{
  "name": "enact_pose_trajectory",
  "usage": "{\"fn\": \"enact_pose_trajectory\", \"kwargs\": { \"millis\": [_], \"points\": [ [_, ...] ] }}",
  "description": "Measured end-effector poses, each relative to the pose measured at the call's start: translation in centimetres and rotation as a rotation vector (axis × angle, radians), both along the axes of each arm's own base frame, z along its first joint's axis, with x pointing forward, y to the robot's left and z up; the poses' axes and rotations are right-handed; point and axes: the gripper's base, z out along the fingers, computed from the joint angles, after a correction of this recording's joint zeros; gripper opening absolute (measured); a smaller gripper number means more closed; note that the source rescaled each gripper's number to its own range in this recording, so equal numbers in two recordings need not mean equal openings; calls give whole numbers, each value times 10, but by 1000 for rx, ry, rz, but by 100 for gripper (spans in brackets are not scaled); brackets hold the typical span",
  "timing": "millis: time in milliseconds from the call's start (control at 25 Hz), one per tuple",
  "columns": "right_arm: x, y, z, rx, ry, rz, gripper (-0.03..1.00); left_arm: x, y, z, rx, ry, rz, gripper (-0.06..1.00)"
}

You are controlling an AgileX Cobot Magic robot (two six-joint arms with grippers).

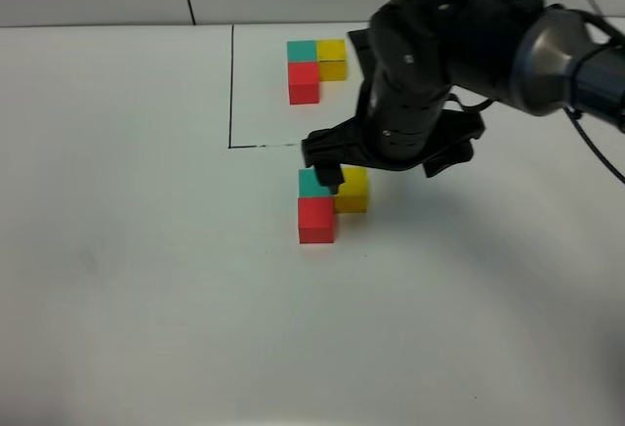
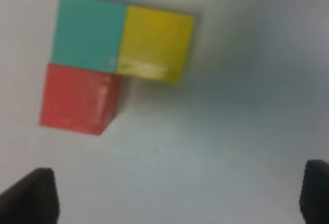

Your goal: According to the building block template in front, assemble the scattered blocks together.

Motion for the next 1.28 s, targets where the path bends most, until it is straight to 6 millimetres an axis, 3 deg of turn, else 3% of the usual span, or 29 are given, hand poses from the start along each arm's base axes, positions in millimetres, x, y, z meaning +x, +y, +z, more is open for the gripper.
{"fn": "enact_pose_trajectory", "kwargs": {
  "millis": [120,360,520,640,800,1040,1280],
  "points": [
    [5,-45,4,21,-58,-72,92,0,0,0,1,0,-1,75],
    [-4,-140,18,5,-135,-209,90,0,0,0,1,0,-1,75],
    [-26,-193,30,-15,-157,-265,90,0,0,0,1,0,-1,75],
    [-46,-218,46,-3,-192,-288,89,0,0,0,1,0,-1,75],
    [-80,-227,70,6,-225,-291,88,0,0,0,1,0,-1,75],
    [-139,-215,105,52,-295,-278,87,0,0,0,1,0,-1,75],
    [-208,-206,104,64,-373,-270,87,0,0,0,1,0,-1,75]
  ]
}}
